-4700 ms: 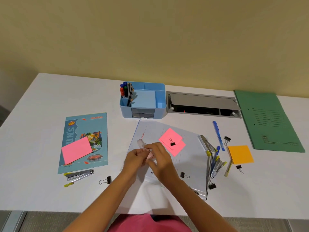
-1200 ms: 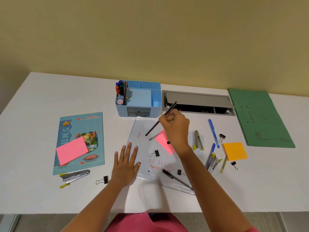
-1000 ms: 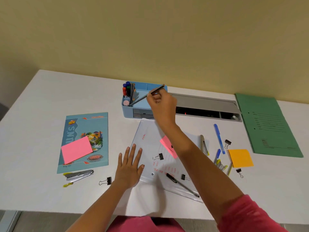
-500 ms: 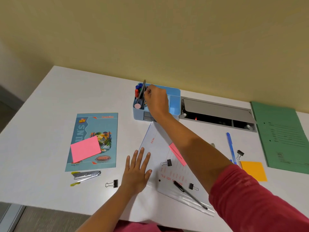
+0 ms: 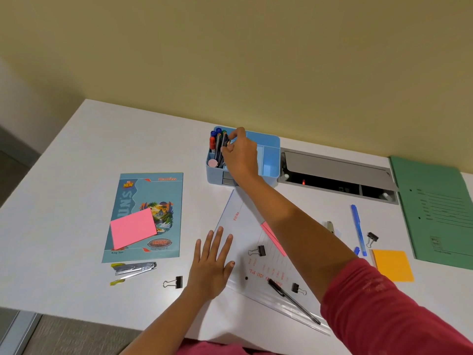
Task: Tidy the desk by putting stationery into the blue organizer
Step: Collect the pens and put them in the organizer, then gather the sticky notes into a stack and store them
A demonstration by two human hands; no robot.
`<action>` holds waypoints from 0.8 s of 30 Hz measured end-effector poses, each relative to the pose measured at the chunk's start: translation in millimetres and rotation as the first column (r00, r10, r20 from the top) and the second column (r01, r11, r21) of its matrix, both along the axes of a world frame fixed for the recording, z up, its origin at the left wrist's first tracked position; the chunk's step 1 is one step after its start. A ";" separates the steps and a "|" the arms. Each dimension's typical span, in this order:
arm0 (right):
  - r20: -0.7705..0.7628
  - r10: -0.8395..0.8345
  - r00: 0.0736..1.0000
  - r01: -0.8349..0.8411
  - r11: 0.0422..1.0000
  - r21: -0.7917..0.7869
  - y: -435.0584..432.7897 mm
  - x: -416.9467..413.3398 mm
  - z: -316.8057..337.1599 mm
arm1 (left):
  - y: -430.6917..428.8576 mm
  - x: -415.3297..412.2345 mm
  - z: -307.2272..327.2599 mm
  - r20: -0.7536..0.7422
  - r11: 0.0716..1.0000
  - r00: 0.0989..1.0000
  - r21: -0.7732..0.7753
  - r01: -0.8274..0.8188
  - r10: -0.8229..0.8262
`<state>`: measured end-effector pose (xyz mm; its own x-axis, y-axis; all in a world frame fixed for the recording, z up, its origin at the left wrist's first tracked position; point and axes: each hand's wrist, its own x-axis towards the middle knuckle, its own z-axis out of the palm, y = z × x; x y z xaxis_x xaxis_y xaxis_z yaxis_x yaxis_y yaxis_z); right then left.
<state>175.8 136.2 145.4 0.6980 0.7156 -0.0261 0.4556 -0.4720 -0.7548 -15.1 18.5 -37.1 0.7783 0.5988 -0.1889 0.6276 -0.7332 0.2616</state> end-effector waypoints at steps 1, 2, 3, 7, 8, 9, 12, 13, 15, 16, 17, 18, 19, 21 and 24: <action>0.005 -0.009 1.000 0.009 1.000 0.010 -2.2 -0.1 -1.1 | -0.1 -0.1 -0.5 0.000 1.000 1.000 0.000 -0.001 0.001; 0.014 -0.021 1.000 0.020 1.000 0.022 -5.1 0.1 -2.5 | 0.0 0.2 -0.7 -0.001 1.000 1.000 -0.007 -0.001 0.001; 0.028 -0.035 0.999 0.034 0.999 0.033 -8.9 -0.1 -3.9 | 0.1 0.1 -1.0 -0.007 1.000 1.000 -0.016 0.000 0.000; 0.056 -0.085 0.995 0.079 0.990 0.116 -35.5 -3.4 -13.0 | 1.3 -0.4 -1.5 -0.046 0.998 0.999 -0.056 0.015 -0.017; 0.053 -0.090 0.994 0.082 0.986 0.146 -45.1 -5.0 -17.2 | 1.7 -0.2 0.7 -0.052 0.998 0.998 -0.063 0.021 -0.024; 0.055 -0.094 0.994 0.083 0.981 0.173 -56.0 -7.0 -22.2 | 2.8 -0.2 3.8 -0.052 0.997 0.998 -0.064 0.030 -0.034; 0.077 -0.099 0.992 0.082 0.975 0.207 -91.5 -15.1 -42.1 | 13.6 0.3 20.6 -0.011 0.984 0.998 -0.167 0.062 -0.064; 0.080 -0.101 0.992 0.084 0.977 0.197 -103.0 -17.6 -49.7 | 19.8 -0.5 28.4 0.053 0.973 0.998 -0.222 0.056 -0.046; 0.071 -0.120 0.990 0.109 0.984 0.142 -125.5 -21.4 -65.7 | 35.8 -4.8 50.5 0.251 0.945 0.963 -0.327 -0.013 0.100; 0.058 -0.137 0.989 0.130 0.985 0.115 -136.9 -22.8 -73.1 | 46.4 -9.9 60.8 0.331 0.926 0.920 -0.368 -0.081 0.211; 0.040 -0.156 0.987 0.152 0.984 0.098 -148.2 -23.7 -79.6 | 59.3 -15.6 69.7 0.383 0.913 0.870 -0.375 -0.160 0.310; 0.017 -0.174 0.985 0.172 0.980 0.098 -159.1 -24.6 -85.0 | 73.5 -22.4 75.5 0.410 0.913 0.833 -0.325 -0.248 0.372; 0.001 -0.184 0.983 0.183 0.977 0.113 -170.2 -25.2 -89.6 | 87.6 -29.9 79.9 0.407 0.906 0.812 -0.248 -0.343 0.418; 0.022 -0.179 0.984 0.174 0.971 0.162 -190.6 -25.9 -96.0 | 113.0 -45.7 85.7 0.324 0.850 0.787 -0.149 -0.506 0.525; 0.061 -0.183 0.981 0.174 0.976 0.129 -211.2 -23.1 -103.1 | 134.0 -65.6 86.7 0.104 0.802 0.795 -0.085 -0.592 0.598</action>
<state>152.7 -75.1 42.3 0.8116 0.5739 0.1092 0.4276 -0.4562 -0.7804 -80.7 152.4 49.7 0.2895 0.9442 -0.1569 0.8976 -0.2109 0.3870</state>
